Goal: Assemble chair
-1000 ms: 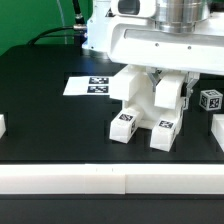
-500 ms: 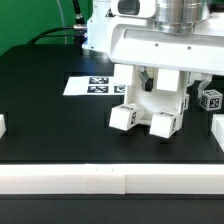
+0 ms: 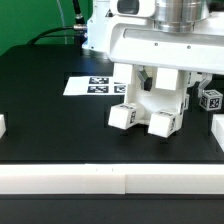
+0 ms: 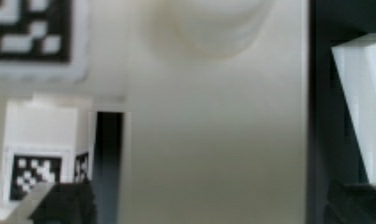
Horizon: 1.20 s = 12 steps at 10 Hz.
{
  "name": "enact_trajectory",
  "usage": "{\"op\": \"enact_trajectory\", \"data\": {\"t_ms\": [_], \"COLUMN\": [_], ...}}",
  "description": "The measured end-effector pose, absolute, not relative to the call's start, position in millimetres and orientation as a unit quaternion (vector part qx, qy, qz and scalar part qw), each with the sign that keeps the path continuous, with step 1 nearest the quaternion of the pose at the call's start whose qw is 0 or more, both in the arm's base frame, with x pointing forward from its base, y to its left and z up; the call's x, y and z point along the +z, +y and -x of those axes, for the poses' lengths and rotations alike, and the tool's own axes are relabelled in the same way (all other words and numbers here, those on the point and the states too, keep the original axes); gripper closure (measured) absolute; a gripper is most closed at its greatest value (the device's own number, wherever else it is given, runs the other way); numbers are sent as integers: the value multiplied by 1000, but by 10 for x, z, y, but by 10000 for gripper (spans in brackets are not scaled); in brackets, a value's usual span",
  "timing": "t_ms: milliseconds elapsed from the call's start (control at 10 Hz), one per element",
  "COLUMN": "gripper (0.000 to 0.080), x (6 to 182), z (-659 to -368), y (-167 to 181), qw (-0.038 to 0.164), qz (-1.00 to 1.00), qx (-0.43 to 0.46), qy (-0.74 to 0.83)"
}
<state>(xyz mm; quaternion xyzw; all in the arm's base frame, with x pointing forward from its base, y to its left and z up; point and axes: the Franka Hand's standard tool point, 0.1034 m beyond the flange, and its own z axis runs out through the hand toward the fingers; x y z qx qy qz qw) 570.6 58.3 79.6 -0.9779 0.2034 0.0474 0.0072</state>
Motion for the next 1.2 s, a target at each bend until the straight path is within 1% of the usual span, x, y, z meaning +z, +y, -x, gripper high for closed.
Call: {"op": "enact_trajectory", "data": {"t_ms": [200, 300, 400, 700, 1100, 1200], "gripper": [151, 151, 151, 151, 151, 151], "x": [962, 1068, 1125, 1187, 1168, 1205], "z": [-5708, -5672, -5624, -5597, -5591, -5513], "y": [596, 610, 635, 708, 704, 716], "qw": [13, 18, 20, 21, 20, 21], "qz": [978, 978, 977, 975, 976, 975], "qx": [46, 43, 42, 45, 45, 48], "qy": [204, 204, 206, 217, 214, 218]}}
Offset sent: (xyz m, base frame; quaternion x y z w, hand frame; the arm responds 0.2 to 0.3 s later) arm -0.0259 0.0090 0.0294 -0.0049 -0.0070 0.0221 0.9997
